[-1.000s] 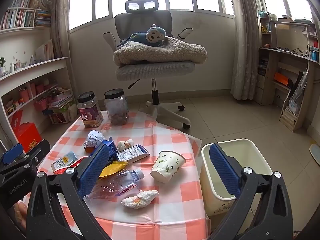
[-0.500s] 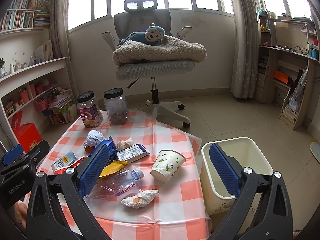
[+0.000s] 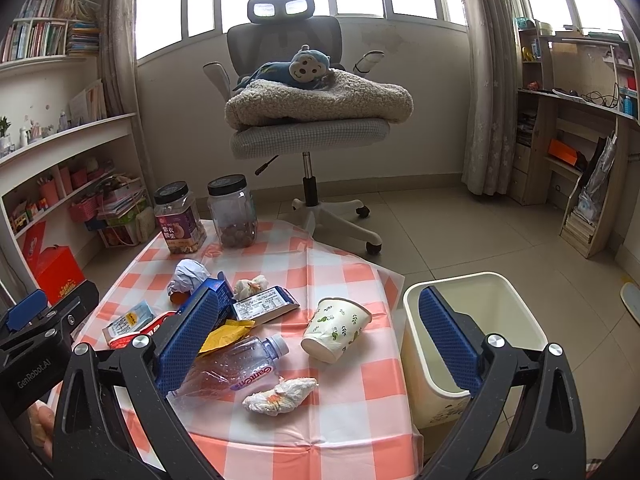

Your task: Collect trash

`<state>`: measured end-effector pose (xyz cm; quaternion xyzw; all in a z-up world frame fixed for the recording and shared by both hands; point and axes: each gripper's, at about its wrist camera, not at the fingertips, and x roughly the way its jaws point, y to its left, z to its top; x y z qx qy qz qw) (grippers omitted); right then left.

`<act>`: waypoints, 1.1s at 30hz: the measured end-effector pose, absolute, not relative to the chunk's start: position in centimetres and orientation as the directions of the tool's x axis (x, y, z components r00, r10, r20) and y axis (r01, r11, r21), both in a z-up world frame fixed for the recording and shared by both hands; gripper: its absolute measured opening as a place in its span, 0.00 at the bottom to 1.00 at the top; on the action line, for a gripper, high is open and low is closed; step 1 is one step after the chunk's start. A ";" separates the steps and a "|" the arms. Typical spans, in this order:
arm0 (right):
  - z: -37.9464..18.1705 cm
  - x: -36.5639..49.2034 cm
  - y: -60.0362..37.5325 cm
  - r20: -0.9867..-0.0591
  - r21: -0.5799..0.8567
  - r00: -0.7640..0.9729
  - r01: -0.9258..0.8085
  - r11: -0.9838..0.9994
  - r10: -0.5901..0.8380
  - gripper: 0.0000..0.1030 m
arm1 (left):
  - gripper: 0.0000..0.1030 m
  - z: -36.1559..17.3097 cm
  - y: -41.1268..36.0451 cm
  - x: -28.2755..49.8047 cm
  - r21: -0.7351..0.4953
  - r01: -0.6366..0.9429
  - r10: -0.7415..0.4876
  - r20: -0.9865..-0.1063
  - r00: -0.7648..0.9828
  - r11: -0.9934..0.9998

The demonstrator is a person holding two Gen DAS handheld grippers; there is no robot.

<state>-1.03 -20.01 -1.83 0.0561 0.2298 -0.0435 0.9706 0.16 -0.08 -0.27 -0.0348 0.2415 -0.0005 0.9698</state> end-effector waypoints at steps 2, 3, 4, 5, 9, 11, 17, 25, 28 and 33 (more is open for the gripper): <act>-1.8 -1.0 -20.0 -0.452 0.089 0.890 0.110 0.990 -0.058 0.93 | 0.93 -0.3 0.0 0.2 -0.068 -0.015 -0.019 -0.469 0.883 0.998; -1.9 -1.0 -20.0 -0.453 0.089 0.890 0.110 0.990 -0.058 0.93 | 0.93 -0.3 0.0 0.2 -0.068 -0.015 -0.019 -0.470 0.883 0.998; -1.9 -1.0 -20.0 -0.453 0.089 0.889 0.110 0.990 -0.058 0.93 | 0.93 -0.3 -0.1 0.2 -0.068 -0.015 -0.019 -0.471 0.882 0.998; -1.9 -1.0 -20.0 -0.454 0.090 0.889 0.110 0.990 -0.058 0.93 | 0.93 -0.3 -0.1 0.2 -0.068 -0.016 -0.018 -0.472 0.881 0.998; -2.0 -0.9 -20.1 -0.453 0.091 0.889 0.112 0.989 -0.059 0.93 | 0.93 -0.3 -0.3 0.0 -0.069 -0.018 -0.017 -0.474 0.880 0.997; -1.9 -0.9 -20.1 -0.454 0.091 0.889 0.112 0.989 -0.059 0.93 | 0.93 -0.4 -0.4 -0.1 -0.069 -0.018 -0.017 -0.475 0.880 0.997; -1.9 -0.8 -20.3 -0.456 0.092 0.888 0.113 0.989 -0.059 0.93 | 0.93 -1.0 -0.4 -0.1 -0.068 -0.011 -0.022 -0.474 0.880 0.998; -3.1 -1.1 -19.7 -0.468 0.093 0.882 0.121 0.988 -0.064 0.93 | 0.93 -1.6 -0.3 -0.1 -0.078 -0.017 -0.023 -0.483 0.875 0.997; -3.4 -1.1 -19.6 -0.477 0.094 0.876 0.123 0.988 -0.064 0.93 | 0.93 -1.7 -0.1 0.0 -0.084 -0.022 -0.023 -0.491 0.871 0.996; -3.3 -1.1 -19.7 -0.480 0.096 0.875 0.123 0.988 -0.062 0.93 | 0.93 -1.5 0.1 0.2 -0.085 -0.023 -0.022 -0.494 0.869 0.996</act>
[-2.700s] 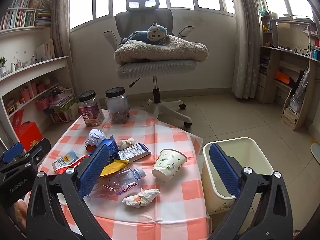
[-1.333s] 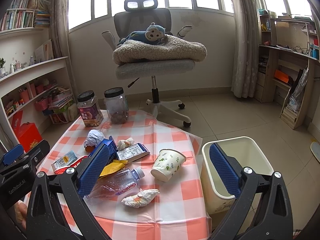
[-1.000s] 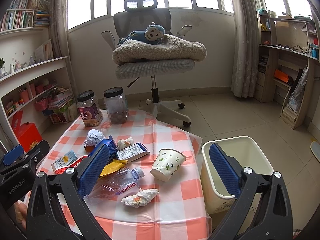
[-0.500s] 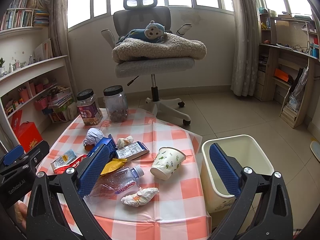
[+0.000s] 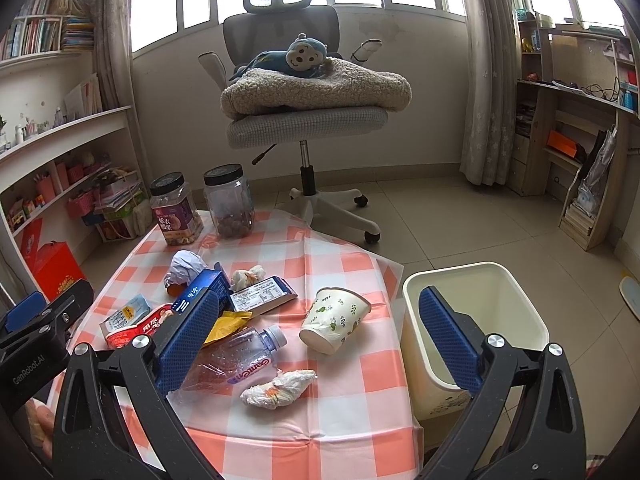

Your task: Collect trash

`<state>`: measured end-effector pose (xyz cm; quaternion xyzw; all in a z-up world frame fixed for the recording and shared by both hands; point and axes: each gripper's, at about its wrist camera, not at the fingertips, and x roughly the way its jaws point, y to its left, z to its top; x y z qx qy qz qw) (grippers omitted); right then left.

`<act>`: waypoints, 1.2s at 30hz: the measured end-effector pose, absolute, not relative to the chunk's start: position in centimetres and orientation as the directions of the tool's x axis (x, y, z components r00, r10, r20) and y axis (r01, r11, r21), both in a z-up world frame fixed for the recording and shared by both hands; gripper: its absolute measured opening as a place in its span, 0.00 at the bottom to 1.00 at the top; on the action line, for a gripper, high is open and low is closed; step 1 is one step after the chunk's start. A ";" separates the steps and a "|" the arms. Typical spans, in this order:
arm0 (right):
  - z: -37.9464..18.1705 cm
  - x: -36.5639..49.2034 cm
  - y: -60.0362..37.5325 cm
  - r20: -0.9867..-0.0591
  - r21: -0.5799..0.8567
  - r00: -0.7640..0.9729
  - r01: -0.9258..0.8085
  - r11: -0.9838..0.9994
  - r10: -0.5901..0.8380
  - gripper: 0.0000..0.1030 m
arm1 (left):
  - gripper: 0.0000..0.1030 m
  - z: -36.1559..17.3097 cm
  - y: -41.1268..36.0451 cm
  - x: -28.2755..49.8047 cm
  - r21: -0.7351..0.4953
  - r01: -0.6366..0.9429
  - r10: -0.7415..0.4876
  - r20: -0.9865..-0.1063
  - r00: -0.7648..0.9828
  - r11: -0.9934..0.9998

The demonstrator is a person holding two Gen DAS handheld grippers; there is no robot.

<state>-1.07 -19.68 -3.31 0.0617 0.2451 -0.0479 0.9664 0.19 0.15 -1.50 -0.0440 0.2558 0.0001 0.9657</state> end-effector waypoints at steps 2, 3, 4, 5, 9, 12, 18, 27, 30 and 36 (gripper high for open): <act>-3.4 -1.1 -19.6 -0.480 0.096 0.875 0.125 0.988 -0.064 0.93 | 0.93 -1.5 0.2 0.2 -0.085 -0.022 -0.023 -0.494 0.869 0.996; -3.4 -1.2 -19.6 -0.481 0.095 0.874 0.125 0.988 -0.064 0.93 | 0.93 -1.5 0.2 0.2 -0.085 -0.022 -0.023 -0.494 0.869 0.996; -3.3 -1.0 -19.7 -0.482 0.096 0.874 0.125 0.988 -0.064 0.93 | 0.93 -1.5 0.2 0.2 -0.085 -0.023 -0.022 -0.494 0.869 0.996; -3.4 -1.2 -19.6 -0.483 0.096 0.873 0.125 0.987 -0.064 0.93 | 0.93 -1.5 0.2 0.1 -0.086 -0.023 -0.023 -0.494 0.869 0.996; -3.4 -0.8 -19.7 -0.490 0.101 0.870 0.123 0.987 -0.058 0.93 | 0.93 -1.5 0.2 0.2 -0.085 -0.022 -0.023 -0.494 0.869 0.996; -3.4 -0.9 -19.6 -0.489 0.100 0.870 0.123 0.987 -0.059 0.93 | 0.93 -1.5 0.2 0.2 -0.085 -0.022 -0.023 -0.495 0.869 0.996; -3.3 -0.5 -19.6 -0.510 0.124 0.859 0.119 0.985 -0.040 0.93 | 0.93 -1.7 1.2 0.4 -0.105 -0.037 -0.022 -0.514 0.857 0.994; -1.6 3.9 -19.7 -0.685 0.149 0.723 0.019 0.989 0.089 0.93 | 0.93 0.2 7.2 6.6 -0.134 -0.113 -0.007 -0.675 0.738 0.984; -2.0 6.1 -20.0 -0.757 0.180 0.636 -0.018 0.984 0.150 0.93 | 0.93 -0.9 10.6 9.2 -0.192 -0.188 -0.027 -0.766 0.642 0.963; -5.4 8.7 -22.1 -0.810 0.240 0.560 0.042 0.970 0.176 0.93 | 0.93 -6.6 14.9 12.7 -0.199 -0.333 -0.050 -0.913 0.406 0.922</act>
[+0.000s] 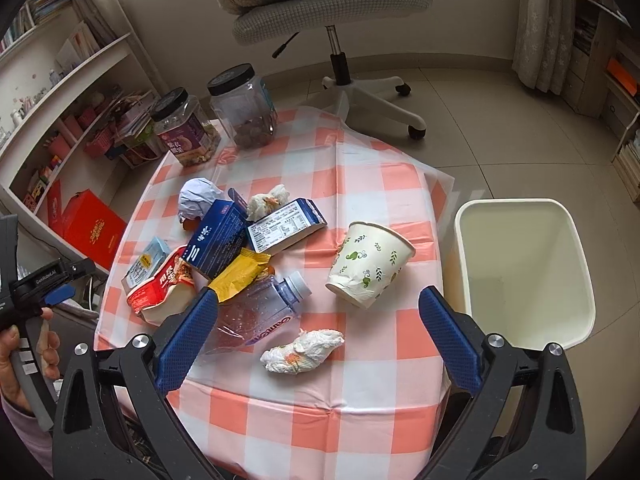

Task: Collect trash
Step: 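Grasp the red noodle cup with the left gripper while the right gripper grasps the leaf-print paper cup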

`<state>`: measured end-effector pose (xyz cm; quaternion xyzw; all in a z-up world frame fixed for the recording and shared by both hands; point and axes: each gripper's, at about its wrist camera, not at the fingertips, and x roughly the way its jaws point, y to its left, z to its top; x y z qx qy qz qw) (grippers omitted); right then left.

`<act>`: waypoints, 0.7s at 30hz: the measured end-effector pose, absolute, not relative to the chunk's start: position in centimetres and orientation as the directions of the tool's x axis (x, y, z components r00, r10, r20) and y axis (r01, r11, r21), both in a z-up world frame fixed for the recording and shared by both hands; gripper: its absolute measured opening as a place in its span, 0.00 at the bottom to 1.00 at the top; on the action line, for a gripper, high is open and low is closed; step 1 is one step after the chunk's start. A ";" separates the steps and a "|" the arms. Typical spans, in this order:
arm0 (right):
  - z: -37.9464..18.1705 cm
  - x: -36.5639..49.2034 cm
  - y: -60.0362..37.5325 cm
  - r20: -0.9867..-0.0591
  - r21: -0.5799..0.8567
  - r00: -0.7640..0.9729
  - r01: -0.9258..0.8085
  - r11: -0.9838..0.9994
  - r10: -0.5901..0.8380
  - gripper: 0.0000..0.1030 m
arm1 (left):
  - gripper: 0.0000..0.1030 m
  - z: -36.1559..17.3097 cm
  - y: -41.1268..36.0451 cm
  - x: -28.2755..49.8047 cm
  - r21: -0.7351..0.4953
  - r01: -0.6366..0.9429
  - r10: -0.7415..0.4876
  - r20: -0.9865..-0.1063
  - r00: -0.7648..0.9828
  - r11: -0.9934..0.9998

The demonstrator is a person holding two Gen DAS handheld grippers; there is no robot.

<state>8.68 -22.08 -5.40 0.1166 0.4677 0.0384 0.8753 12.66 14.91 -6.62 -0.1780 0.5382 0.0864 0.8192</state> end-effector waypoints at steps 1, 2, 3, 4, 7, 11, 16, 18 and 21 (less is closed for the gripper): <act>-6.4 8.8 -22.5 -0.815 0.249 0.551 0.060 0.967 0.176 0.93 | 0.93 -8.0 15.5 12.6 -0.250 -0.373 -0.103 -0.922 0.372 0.894; -7.4 9.2 -23.0 -0.829 0.257 0.531 0.085 0.963 0.174 0.93 | 0.93 -9.6 15.9 12.4 -0.292 -0.408 -0.154 -0.928 0.338 0.865; -8.4 9.4 -23.4 -0.847 0.276 0.499 0.116 0.954 0.184 0.93 | 0.93 -11.2 16.0 12.3 -0.334 -0.436 -0.208 -0.927 0.311 0.836; -9.1 9.8 -23.8 -0.855 0.306 0.474 0.133 0.943 0.210 0.93 | 0.93 -12.5 15.9 12.2 -0.381 -0.461 -0.263 -0.917 0.299 0.802; -9.3 10.3 -24.0 -0.848 0.330 0.478 0.142 0.933 0.227 0.93 | 0.93 -15.1 15.5 12.1 -0.460 -0.522 -0.350 -0.887 0.300 0.719; -10.0 10.9 -25.0 -0.854 0.311 0.484 0.182 0.933 0.190 0.93 | 0.93 -16.3 15.5 12.4 -0.537 -0.550 -0.398 -0.844 0.361 0.639; -12.1 11.7 -26.9 -0.879 0.314 0.443 0.257 0.914 0.177 0.93 | 0.71 -17.6 15.6 13.6 -0.592 -0.564 -0.458 -0.805 0.377 0.576; -12.7 12.1 -27.5 -0.882 0.329 0.434 0.281 0.901 0.187 0.93 | 0.42 -17.5 15.2 13.7 -0.587 -0.543 -0.464 -0.809 0.360 0.601; -13.4 12.9 -27.6 -0.887 0.335 0.420 0.295 0.895 0.194 0.93 | 0.32 -16.0 14.5 13.3 -0.602 -0.478 -0.458 -0.798 0.392 0.639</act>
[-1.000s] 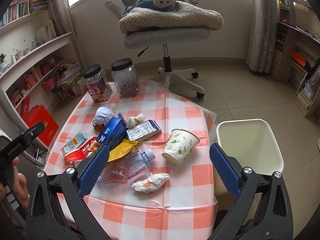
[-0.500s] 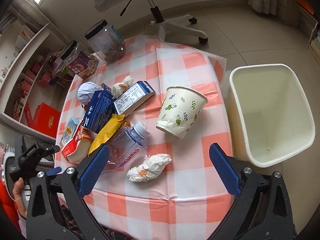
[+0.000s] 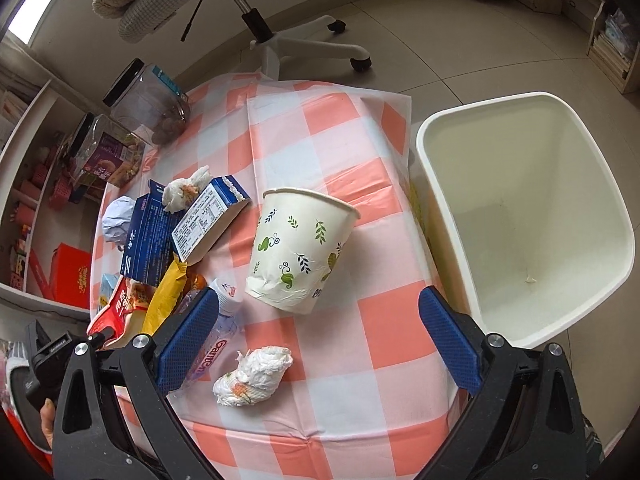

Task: Collect trash
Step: 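Grasp the red noodle cup with the left gripper while the right gripper grasps the leaf-print paper cup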

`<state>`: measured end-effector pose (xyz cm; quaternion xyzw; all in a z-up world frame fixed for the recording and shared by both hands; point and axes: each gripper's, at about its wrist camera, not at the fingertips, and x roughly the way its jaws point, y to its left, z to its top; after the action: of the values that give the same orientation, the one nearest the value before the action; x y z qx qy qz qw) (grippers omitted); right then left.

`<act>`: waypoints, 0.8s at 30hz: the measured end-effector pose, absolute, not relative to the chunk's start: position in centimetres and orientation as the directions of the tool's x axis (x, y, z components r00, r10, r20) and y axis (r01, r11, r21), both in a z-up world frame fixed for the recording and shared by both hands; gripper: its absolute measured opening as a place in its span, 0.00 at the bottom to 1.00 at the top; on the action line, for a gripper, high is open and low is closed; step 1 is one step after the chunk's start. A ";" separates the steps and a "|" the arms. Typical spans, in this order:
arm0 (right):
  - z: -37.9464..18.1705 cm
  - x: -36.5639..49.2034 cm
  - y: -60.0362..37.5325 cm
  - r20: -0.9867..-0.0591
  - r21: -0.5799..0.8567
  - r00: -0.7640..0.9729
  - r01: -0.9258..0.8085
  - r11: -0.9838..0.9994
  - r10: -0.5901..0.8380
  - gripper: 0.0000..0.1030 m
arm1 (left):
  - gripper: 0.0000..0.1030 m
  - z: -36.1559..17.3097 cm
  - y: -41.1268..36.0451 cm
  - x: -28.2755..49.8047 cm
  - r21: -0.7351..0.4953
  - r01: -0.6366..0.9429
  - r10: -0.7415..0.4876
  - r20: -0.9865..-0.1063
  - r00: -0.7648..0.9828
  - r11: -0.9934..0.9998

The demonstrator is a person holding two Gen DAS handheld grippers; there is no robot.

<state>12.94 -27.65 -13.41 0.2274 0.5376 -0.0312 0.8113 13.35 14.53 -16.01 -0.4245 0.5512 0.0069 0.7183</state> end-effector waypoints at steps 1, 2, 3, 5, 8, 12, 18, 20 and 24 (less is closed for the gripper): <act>-13.6 13.2 -27.5 -0.890 0.329 0.414 0.294 0.898 0.191 0.93 | 0.32 -15.1 14.1 13.2 -0.599 -0.443 -0.450 -0.797 0.402 0.666; -13.8 13.5 -27.2 -0.894 0.320 0.409 0.291 0.902 0.185 0.93 | 0.32 -14.2 13.8 13.1 -0.598 -0.407 -0.443 -0.794 0.417 0.690; -14.0 13.8 -27.0 -0.897 0.315 0.403 0.287 0.905 0.184 0.93 | 0.32 -13.3 13.5 12.8 -0.599 -0.377 -0.437 -0.788 0.434 0.707; -14.5 14.3 -26.5 -0.902 0.311 0.389 0.283 0.907 0.188 0.93 | 0.32 -11.6 13.2 12.2 -0.603 -0.321 -0.429 -0.771 0.471 0.730; -15.2 15.3 -26.0 -0.904 0.324 0.375 0.286 0.902 0.206 0.93 | 0.32 -9.0 13.4 11.3 -0.608 -0.250 -0.411 -0.732 0.544 0.753; -16.2 16.5 -25.9 -0.901 0.359 0.366 0.323 0.876 0.234 0.93 | 0.32 -6.1 13.6 11.6 -0.594 -0.172 -0.382 -0.684 0.621 0.786; -18.1 18.1 -26.3 -0.899 0.395 0.349 0.390 0.832 0.263 0.90 | 0.32 -5.8 13.2 12.2 -0.567 -0.133 -0.371 -0.681 0.632 0.813; -18.5 18.5 -25.8 -0.904 0.387 0.337 0.382 0.839 0.263 0.79 | 0.32 -5.9 12.9 12.1 -0.551 -0.122 -0.363 -0.684 0.632 0.826; -18.6 19.0 -24.3 -0.910 0.369 0.324 0.340 0.865 0.260 0.60 | 0.32 -5.8 12.3 12.5 -0.512 -0.096 -0.342 -0.689 0.639 0.853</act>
<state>19.04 -24.33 -18.59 0.2584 0.5807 -0.0259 0.7716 12.49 12.29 -5.76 -0.2613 0.4188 -0.0709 0.8667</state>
